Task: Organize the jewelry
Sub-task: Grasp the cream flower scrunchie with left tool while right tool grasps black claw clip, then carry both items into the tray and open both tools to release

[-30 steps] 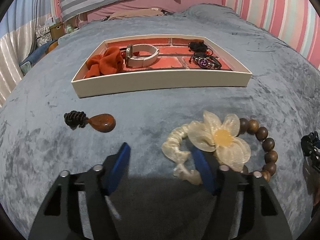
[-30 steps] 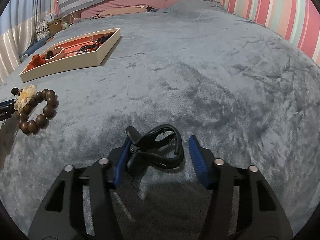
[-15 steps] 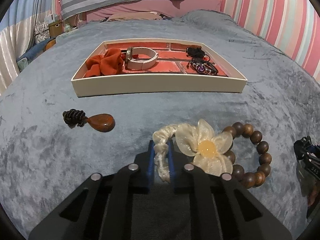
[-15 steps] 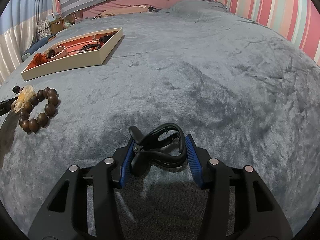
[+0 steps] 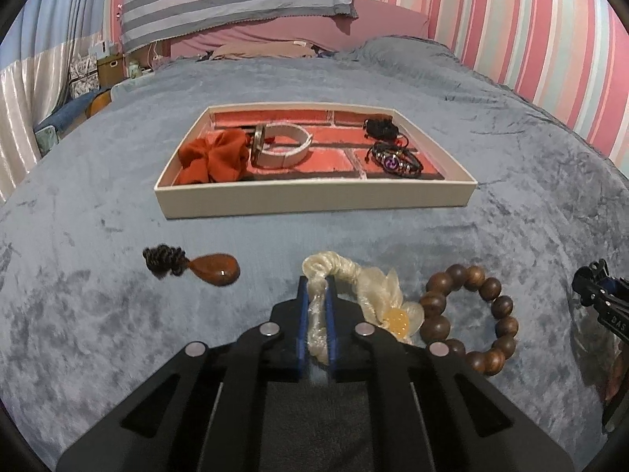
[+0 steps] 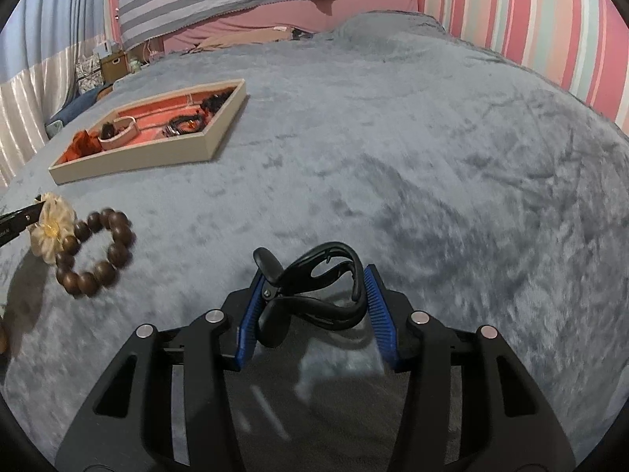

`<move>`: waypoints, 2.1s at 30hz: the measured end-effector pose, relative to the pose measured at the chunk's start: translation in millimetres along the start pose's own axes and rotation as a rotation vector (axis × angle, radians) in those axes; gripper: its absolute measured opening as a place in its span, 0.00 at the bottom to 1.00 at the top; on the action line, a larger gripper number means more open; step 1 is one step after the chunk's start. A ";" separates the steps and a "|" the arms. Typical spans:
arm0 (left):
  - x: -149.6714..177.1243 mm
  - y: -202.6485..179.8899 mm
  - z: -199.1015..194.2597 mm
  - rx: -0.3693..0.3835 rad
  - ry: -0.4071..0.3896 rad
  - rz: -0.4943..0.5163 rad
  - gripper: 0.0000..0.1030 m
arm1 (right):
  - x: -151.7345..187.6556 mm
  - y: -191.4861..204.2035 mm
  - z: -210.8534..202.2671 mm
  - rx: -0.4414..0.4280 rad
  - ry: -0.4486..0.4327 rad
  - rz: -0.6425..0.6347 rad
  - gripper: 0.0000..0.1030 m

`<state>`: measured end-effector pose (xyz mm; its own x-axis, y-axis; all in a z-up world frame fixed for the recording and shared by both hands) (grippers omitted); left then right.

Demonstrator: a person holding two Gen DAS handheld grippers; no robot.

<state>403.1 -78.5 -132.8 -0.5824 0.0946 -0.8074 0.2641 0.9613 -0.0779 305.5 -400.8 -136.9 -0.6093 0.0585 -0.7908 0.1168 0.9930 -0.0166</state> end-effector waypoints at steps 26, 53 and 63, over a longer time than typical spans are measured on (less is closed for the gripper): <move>-149.2 41.7 37.0 -0.006 -0.121 0.016 0.08 | -164.1 126.1 94.1 -0.118 -0.099 -0.007 0.47; -149.2 95.1 183.6 -0.148 0.129 -0.004 0.09 | -173.5 165.9 242.8 -0.054 0.158 -0.011 0.48; -149.1 107.3 173.9 -0.201 0.111 -0.001 0.45 | -171.5 168.8 239.5 -0.094 0.159 -0.018 0.77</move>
<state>651.9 -34.4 -122.5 -0.6665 0.1106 -0.7372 0.1112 0.9926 0.0484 617.5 -267.8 -150.7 -0.7278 0.0492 -0.6840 0.0361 0.9988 0.0335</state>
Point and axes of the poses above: each gripper's, at about its wrist camera, not at the fingertips, and z roughly the way its jaws point, y to its left, x to its underside, the point moved 4 cm from there along z, roughly the way its jaws point, and after that the axes turned 8 degrees about -y, right-handed, at the moved point
